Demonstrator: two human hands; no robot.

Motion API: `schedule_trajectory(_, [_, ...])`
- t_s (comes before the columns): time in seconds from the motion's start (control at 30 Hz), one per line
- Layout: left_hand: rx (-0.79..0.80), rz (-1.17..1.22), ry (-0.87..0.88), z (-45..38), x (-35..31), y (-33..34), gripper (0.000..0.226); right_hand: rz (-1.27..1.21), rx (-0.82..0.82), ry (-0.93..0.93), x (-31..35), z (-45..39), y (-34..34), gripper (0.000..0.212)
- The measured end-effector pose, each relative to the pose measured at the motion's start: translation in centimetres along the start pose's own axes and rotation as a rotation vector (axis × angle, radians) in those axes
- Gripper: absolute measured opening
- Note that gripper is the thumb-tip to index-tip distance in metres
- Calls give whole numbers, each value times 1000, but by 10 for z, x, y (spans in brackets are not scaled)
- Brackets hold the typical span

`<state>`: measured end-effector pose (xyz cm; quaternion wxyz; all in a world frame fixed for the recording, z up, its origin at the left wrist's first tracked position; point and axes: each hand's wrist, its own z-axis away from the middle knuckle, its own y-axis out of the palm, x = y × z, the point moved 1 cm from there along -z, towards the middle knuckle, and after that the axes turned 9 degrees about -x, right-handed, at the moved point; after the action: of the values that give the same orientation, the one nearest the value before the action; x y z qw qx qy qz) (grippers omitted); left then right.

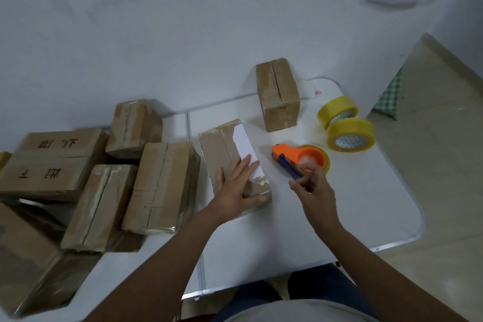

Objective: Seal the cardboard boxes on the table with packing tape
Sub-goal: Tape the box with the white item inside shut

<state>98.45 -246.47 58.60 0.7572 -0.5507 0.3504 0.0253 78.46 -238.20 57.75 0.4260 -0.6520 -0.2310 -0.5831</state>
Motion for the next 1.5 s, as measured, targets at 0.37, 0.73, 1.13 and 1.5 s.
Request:
schedule_trajectory(0.37, [-89, -398, -4, 0, -4, 26, 81, -145, 54, 260, -13, -1, 3, 25])
schedule_trajectory(0.73, [-137, -497, -41, 0, -8, 30, 76, -173, 68, 421, -18, -16, 20, 24])
schedule_trajectory(1.13, [-136, -538, -26, 0, -6, 34, 77, -320, 134, 555, -12, -30, 27, 15])
schedule_trajectory(1.5, [-99, -538, 88, 2, 4, 15, 81, -15, 134, 49, -18, -34, 31, 25])
